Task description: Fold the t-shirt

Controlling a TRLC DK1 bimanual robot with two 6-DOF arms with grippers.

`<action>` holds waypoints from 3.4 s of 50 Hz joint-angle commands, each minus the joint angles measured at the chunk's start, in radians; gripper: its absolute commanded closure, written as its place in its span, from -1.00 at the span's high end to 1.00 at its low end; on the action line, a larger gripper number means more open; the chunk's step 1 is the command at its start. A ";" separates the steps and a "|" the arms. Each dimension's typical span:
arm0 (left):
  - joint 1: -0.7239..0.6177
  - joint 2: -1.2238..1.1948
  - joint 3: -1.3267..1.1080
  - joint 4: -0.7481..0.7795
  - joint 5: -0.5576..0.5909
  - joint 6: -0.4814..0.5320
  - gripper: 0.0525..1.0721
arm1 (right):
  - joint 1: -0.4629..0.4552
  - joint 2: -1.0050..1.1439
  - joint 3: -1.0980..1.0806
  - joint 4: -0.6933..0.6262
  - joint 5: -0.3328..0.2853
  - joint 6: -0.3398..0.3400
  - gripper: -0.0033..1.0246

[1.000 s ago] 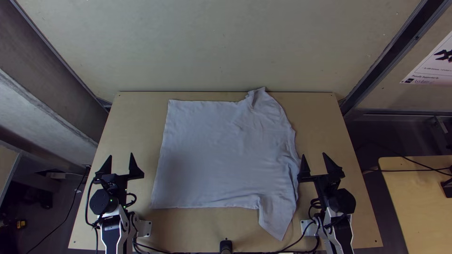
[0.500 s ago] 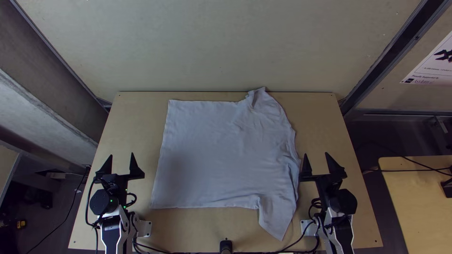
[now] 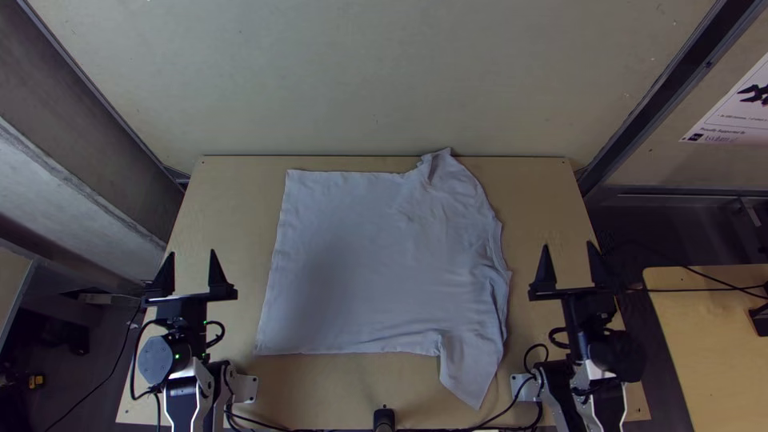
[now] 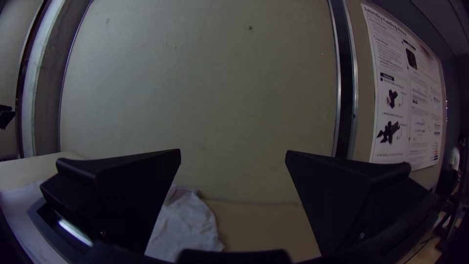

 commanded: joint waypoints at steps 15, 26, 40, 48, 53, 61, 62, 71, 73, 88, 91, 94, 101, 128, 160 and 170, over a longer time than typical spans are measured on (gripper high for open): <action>-0.011 0.399 0.375 0.064 0.005 -0.006 0.91 | -0.009 0.359 0.362 0.077 0.007 -0.026 0.92; -0.023 0.645 0.640 0.006 -0.005 -0.031 0.91 | -0.015 0.591 0.584 0.073 0.008 -0.023 0.92; -0.069 0.959 1.002 -0.250 -0.005 -0.089 0.91 | -0.016 0.817 0.802 0.024 0.018 0.000 0.92; -0.088 1.100 1.123 -0.276 -0.003 -0.134 0.91 | -0.019 0.958 0.951 -0.108 0.018 0.046 0.92; -0.097 1.205 1.209 -0.322 -0.003 -0.178 0.91 | -0.016 1.038 1.012 -0.151 0.016 0.072 0.92; -0.114 1.398 1.404 -0.480 -0.005 -0.284 0.91 | -0.003 1.140 1.077 -0.190 0.016 0.100 0.92; -0.114 1.418 1.423 -0.493 -0.005 -0.301 0.91 | 0.002 1.154 1.085 -0.202 0.016 0.100 0.92; -0.119 1.576 1.518 -0.528 -0.003 -0.373 0.91 | 0.007 1.311 1.189 -0.341 0.016 0.146 0.92; -0.119 1.605 1.533 -0.534 -0.003 -0.388 0.91 | 0.007 1.335 1.201 -0.357 0.016 0.160 0.92; -0.131 1.820 1.680 -0.651 0.005 -0.379 0.91 | 0.004 1.528 1.304 -0.489 0.013 0.258 0.92; -0.140 1.875 1.731 -0.706 0.002 -0.371 0.91 | 0.005 1.568 1.336 -0.529 0.013 0.273 0.92; -0.148 1.919 1.766 -0.744 0.000 -0.364 0.91 | 0.007 1.604 1.359 -0.552 0.011 0.281 0.92; -0.178 1.984 1.789 -0.755 -0.012 -0.336 0.87 | 0.010 1.671 1.399 -0.579 0.004 0.307 0.92; -0.237 2.251 1.989 -0.873 -0.146 -0.282 0.82 | 0.013 1.866 1.534 -0.670 -0.002 0.365 0.92; -0.264 2.375 2.042 -0.950 -0.278 -0.236 -0.95 | 0.008 2.013 1.697 -0.774 -0.004 0.418 0.91; -0.254 2.369 2.041 -0.974 -0.273 -0.245 -0.95 | 0.004 2.142 1.845 -0.886 -0.025 0.416 0.91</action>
